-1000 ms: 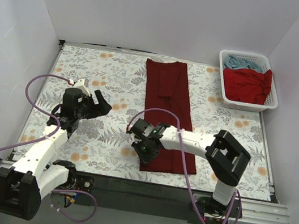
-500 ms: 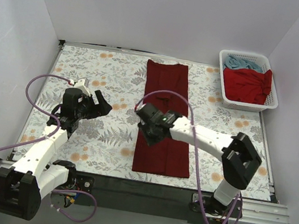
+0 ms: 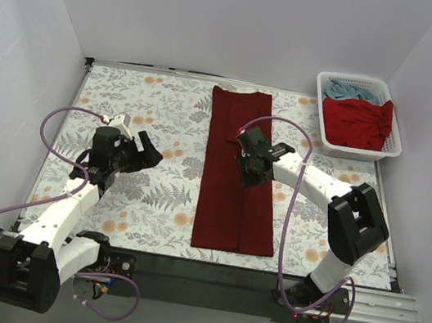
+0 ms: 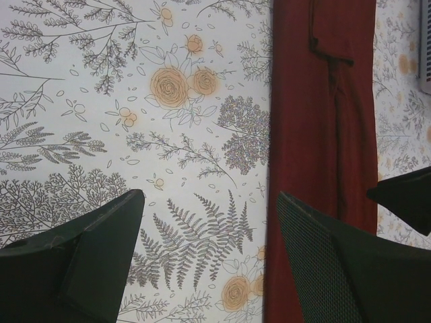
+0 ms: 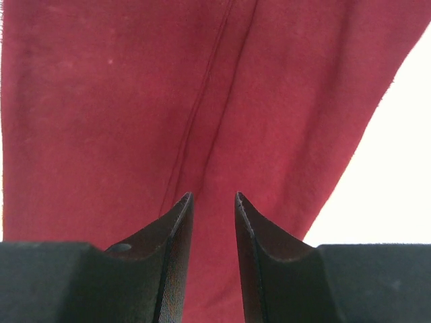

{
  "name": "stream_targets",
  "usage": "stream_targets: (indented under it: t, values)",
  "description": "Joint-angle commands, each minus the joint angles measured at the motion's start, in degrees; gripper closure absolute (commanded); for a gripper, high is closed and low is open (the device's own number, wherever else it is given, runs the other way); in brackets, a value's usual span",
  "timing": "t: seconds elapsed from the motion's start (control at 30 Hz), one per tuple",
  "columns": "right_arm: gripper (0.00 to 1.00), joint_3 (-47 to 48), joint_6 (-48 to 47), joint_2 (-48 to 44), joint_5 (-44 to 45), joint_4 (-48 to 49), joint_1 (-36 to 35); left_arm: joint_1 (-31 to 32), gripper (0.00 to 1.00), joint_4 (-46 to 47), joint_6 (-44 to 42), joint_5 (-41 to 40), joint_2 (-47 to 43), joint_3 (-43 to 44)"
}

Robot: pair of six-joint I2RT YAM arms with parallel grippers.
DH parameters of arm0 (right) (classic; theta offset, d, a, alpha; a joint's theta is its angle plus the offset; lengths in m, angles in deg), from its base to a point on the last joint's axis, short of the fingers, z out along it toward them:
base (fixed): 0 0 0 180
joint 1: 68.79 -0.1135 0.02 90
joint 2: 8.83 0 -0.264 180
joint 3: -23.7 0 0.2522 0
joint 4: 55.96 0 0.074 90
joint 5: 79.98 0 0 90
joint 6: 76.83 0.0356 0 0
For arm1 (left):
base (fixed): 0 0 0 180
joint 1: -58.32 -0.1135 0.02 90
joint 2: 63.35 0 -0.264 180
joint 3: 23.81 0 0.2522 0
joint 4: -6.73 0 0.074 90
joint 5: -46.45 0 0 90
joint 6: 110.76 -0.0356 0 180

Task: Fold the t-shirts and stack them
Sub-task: Fold the tshirt

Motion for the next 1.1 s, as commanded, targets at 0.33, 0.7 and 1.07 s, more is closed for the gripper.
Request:
stream_targets:
  t: [0.33, 0.7, 1.07]
  values:
    - [0.69, -0.25, -0.38, 6.7, -0.48, 4.74, 1.18, 0.26, 0.21, 0.1, -0.45, 1.05, 0.57, 0.34]
    - [0.75, -0.61, -0.12, 8.98, -1.19, 5.71, 1.18, 0.26, 0.21, 0.01, -0.45, 1.49, 1.01, 0.34]
    - [0.9, -1.13, -0.03, 8.02, -1.01, 5.71, 1.17, 0.26, 0.21, 0.01, -0.45, 1.84, 1.36, 0.43]
